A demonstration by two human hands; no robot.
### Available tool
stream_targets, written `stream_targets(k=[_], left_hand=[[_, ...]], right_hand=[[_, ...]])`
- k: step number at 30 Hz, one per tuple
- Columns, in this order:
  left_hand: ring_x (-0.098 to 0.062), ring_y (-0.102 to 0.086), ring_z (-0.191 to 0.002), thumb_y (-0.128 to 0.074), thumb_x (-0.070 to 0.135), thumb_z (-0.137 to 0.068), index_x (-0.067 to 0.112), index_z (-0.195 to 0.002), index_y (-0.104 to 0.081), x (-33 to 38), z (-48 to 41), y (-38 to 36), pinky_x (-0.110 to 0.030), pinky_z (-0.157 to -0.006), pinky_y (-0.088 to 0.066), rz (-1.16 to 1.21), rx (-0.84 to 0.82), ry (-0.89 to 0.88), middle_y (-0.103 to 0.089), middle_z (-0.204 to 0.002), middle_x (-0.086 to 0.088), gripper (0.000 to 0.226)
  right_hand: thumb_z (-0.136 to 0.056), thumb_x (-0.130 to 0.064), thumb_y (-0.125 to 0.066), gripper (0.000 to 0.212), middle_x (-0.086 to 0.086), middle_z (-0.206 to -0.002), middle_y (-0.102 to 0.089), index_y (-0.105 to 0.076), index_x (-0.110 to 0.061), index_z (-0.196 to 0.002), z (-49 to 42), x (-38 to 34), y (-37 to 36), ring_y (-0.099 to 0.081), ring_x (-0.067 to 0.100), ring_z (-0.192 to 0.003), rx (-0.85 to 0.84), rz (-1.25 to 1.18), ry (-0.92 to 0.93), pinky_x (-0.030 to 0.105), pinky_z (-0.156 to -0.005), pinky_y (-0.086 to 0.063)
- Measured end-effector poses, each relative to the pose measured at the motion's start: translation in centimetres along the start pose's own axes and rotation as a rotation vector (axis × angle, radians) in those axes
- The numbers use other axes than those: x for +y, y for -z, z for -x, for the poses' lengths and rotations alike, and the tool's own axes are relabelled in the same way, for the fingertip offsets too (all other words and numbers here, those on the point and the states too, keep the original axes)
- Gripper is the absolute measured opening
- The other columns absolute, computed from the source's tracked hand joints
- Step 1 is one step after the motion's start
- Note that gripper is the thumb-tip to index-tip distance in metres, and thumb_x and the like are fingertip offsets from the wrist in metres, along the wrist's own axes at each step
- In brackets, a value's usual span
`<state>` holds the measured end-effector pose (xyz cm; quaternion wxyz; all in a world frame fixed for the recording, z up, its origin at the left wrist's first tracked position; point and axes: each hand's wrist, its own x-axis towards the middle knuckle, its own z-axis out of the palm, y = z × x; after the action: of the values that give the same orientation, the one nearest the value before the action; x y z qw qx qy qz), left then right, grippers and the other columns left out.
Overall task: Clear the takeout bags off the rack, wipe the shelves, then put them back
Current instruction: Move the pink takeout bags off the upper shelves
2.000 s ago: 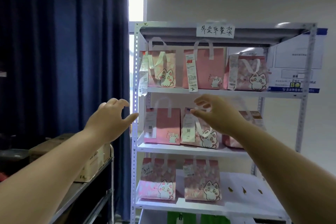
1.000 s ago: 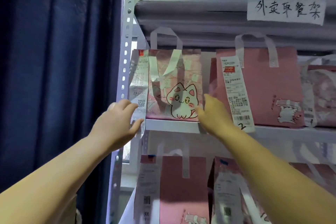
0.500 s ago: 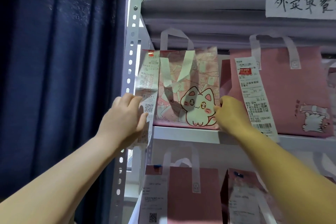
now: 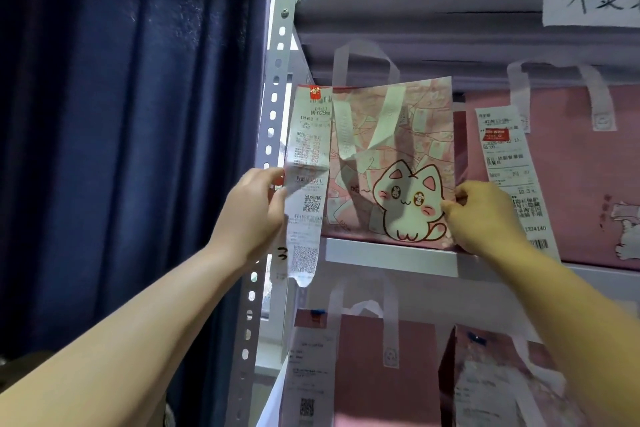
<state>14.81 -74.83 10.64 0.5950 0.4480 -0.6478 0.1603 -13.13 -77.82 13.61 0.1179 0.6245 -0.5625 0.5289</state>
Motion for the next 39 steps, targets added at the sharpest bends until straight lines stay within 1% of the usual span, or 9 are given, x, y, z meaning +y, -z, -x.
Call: stream_targets(k=[7, 10, 13, 17, 23, 29, 32, 35, 39], left_hand=[[-0.009, -0.052, -0.087, -0.052, 0.016, -0.092, 0.012, -0.120, -0.061, -0.4, -0.2, 0.1, -0.003, -0.071, -0.036, -0.053, 0.028, -0.048, -0.056, -0.105, -0.002, 0.030], [-0.009, -0.050, -0.084, -0.057, 0.019, -0.090, 0.011, -0.120, -0.060, -0.4, -0.4, 0.2, 0.001, -0.069, -0.032, -0.080, 0.063, -0.049, -0.052, -0.101, 0.000, 0.031], [-0.009, -0.049, -0.086, -0.063, 0.020, -0.087, 0.008, -0.122, -0.056, -0.1, -0.5, 0.4, -0.005, -0.074, -0.029, -0.077, 0.129, -0.034, -0.050, -0.107, -0.002, 0.038], [-0.014, -0.052, -0.093, -0.063, 0.021, -0.085, 0.010, -0.114, -0.059, 1.6, -0.9, 0.5, -0.021, -0.082, -0.038, -0.072, 0.156, -0.118, -0.049, -0.106, -0.002, 0.031], [-0.009, -0.051, -0.083, -0.062, 0.026, -0.085, 0.010, -0.104, -0.061, 6.5, -0.5, -1.7, -0.009, -0.064, -0.036, -0.003, 0.067, -0.258, -0.050, -0.095, 0.005, 0.025], [-0.011, -0.057, -0.073, -0.061, 0.029, -0.085, 0.012, -0.095, -0.064, 11.5, 0.9, -5.7, -0.020, -0.061, -0.049, 0.034, -0.037, -0.385, -0.059, -0.085, 0.002, 0.020], [-0.013, -0.058, -0.070, -0.061, 0.028, -0.085, 0.011, -0.094, -0.065, 14.0, 1.2, -8.0, -0.019, -0.059, -0.049, 0.053, -0.054, -0.420, -0.062, -0.083, 0.002, 0.019], [-0.014, -0.055, -0.076, -0.057, 0.031, -0.086, 0.012, -0.099, -0.064, 16.0, 1.0, -10.5, -0.024, -0.066, -0.047, 0.042, -0.054, -0.389, -0.062, -0.089, 0.000, 0.024], [-0.016, -0.049, -0.092, -0.054, 0.030, -0.089, 0.010, -0.122, -0.055, 17.3, 0.8, -13.6, -0.026, -0.081, -0.040, 0.013, -0.061, -0.277, -0.055, -0.105, -0.003, 0.039]], right_hand=[[-0.089, -0.020, -0.060, 0.014, 0.012, -0.095, -0.069, -0.066, -0.008, -0.092, 0.2, -0.2, -0.6, -0.058, 0.027, -0.081, -0.007, 0.010, 0.009, 0.029, -0.068, -0.040], [-0.089, -0.022, -0.060, 0.015, 0.011, -0.095, -0.070, -0.066, -0.008, -0.092, 0.6, -0.4, -0.8, -0.055, 0.023, -0.077, 0.019, 0.044, 0.042, 0.027, -0.065, -0.038], [-0.087, -0.026, -0.062, 0.018, 0.007, -0.092, -0.069, -0.064, -0.010, -0.095, 0.9, -0.5, -0.4, -0.059, 0.021, -0.077, 0.072, 0.000, 0.059, 0.031, -0.068, -0.047], [-0.084, -0.030, -0.065, 0.017, 0.000, -0.084, -0.065, -0.062, -0.014, -0.090, 1.6, -0.5, 1.2, -0.061, 0.019, -0.078, 0.188, -0.023, 0.114, 0.036, -0.071, -0.052], [-0.085, -0.030, -0.065, 0.014, -0.009, -0.072, -0.059, -0.062, -0.017, -0.080, 2.7, 0.8, 4.4, -0.058, 0.012, -0.067, 0.294, -0.084, 0.208, 0.019, -0.057, -0.042], [-0.087, -0.028, -0.061, 0.017, -0.006, -0.068, -0.065, -0.064, -0.014, -0.076, 2.9, 5.1, 8.7, -0.062, 0.013, -0.061, 0.336, -0.038, 0.281, 0.032, -0.055, -0.053], [-0.087, -0.028, -0.061, 0.017, -0.006, -0.066, -0.061, -0.060, -0.017, -0.075, 2.3, 7.9, 10.7, -0.057, 0.010, -0.059, 0.405, 0.012, 0.289, 0.021, -0.052, -0.045], [-0.086, -0.026, -0.063, 0.014, -0.003, -0.077, -0.060, -0.062, -0.013, -0.090, 1.2, 10.8, 12.5, -0.055, 0.015, -0.067, 0.432, 0.063, 0.247, 0.023, -0.060, -0.041], [-0.083, -0.028, -0.066, 0.036, 0.007, -0.110, -0.058, -0.055, -0.011, -0.113, 0.0, 14.3, 14.1, -0.050, 0.027, -0.104, 0.373, 0.133, 0.150, 0.041, -0.090, -0.042]])
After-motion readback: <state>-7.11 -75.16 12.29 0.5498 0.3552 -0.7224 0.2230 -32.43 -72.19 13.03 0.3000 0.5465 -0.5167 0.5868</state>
